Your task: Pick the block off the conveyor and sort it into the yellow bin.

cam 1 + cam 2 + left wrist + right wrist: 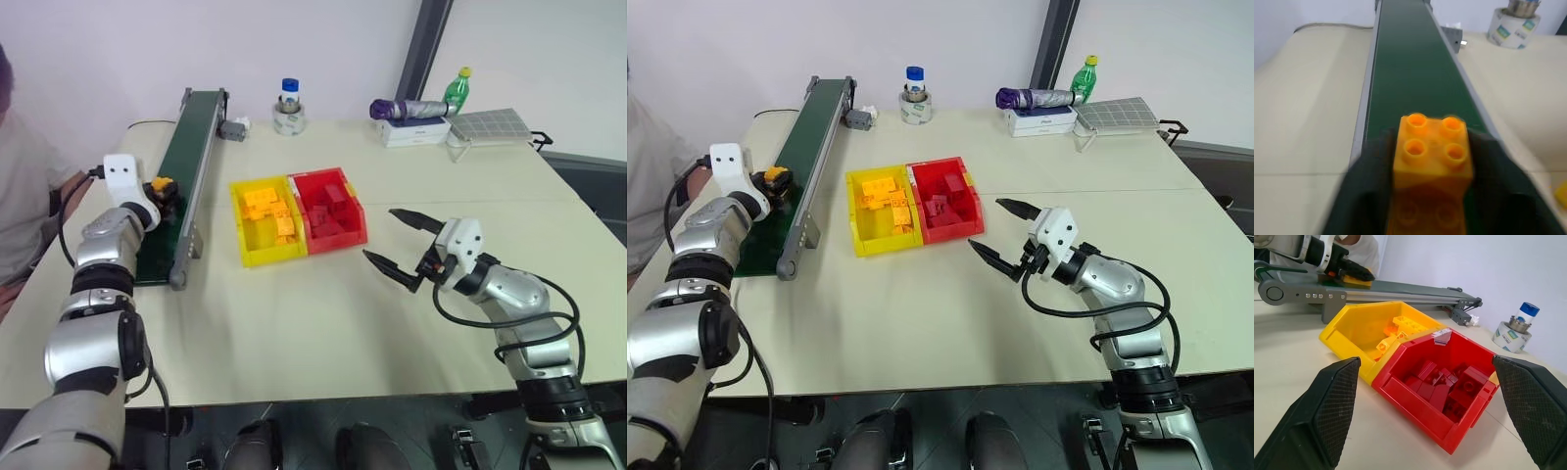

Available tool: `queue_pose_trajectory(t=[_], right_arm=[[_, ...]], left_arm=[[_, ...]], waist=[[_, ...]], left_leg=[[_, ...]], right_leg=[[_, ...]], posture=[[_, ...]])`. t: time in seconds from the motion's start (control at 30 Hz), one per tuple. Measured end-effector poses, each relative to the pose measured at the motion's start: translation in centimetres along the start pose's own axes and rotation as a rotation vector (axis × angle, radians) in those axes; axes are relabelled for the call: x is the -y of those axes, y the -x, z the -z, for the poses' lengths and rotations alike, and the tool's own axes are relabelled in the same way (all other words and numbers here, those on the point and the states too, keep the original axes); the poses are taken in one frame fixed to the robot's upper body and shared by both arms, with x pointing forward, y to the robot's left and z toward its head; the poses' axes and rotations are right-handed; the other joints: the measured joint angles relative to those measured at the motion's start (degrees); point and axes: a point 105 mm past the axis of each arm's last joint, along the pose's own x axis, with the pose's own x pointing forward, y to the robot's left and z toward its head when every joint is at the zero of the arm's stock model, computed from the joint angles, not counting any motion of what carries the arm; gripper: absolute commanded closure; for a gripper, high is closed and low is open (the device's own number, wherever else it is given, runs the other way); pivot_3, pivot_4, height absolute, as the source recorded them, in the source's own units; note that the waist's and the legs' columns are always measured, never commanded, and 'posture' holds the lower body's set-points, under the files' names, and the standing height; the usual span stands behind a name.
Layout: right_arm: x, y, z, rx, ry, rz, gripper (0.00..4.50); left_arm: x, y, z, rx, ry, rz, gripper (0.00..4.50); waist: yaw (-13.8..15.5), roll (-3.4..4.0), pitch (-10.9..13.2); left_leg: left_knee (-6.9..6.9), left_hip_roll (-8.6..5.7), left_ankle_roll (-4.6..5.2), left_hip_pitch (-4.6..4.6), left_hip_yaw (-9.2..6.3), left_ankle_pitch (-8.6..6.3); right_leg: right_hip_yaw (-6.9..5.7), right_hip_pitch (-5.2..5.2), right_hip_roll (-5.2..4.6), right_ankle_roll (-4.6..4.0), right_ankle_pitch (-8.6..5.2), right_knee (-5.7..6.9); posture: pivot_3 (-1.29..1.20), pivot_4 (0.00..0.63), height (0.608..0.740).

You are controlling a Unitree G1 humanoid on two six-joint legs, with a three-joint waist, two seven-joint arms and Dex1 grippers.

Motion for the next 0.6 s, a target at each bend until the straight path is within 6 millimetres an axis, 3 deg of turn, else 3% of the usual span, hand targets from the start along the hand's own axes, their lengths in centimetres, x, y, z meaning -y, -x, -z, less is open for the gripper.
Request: queue_pose_trajectory(t=[0.13,0.23,0.4,0.6], right_arm=[[0.0,0.0,0.0,-0.001,0.001,-0.001,0.00],[0.0,0.0,0.0,-0.001,0.001,-0.001,0.00],[0.0,0.0,0.0,-0.002,0.002,0.000,0.00],[0.1,0.0,0.0,-0.001,0.009,0.002,0.00]], left_arm=[[0.0,0.2,-0.2,0.023,0.013,0.010,3.15],[1.2,0.5,-2.0,0.112,0.037,0.071,3.15],[6.5,2.5,-5.4,0.264,0.084,0.332,3.15],[15.3,3.7,-2.7,0.187,0.072,0.555,3.15]], waist=[[0.09,0.00,0.00],[0.15,0.00,0.00],[0.01,0.00,0.00],[0.22,0.00,0.00]], left_leg=[[0.12,0.00,0.00,-0.01,-0.02,0.00],[0.21,0.01,0.02,-0.04,-0.07,-0.01],[0.37,0.01,0.08,-0.02,-0.06,-0.05],[0.76,0.02,0.18,0.00,-0.14,0.00]], right_leg=[[0.00,0.01,-0.01,0.00,0.00,0.09],[0.00,0.06,-0.04,0.00,0.01,0.10],[0.08,0.11,-0.08,0.03,0.03,0.18],[0.13,0.15,-0.06,0.02,0.02,0.53]], posture=[[0.00,0.150,0.740],[0.00,0.150,0.740],[0.00,0.150,0.740],[0.00,0.150,0.740]])
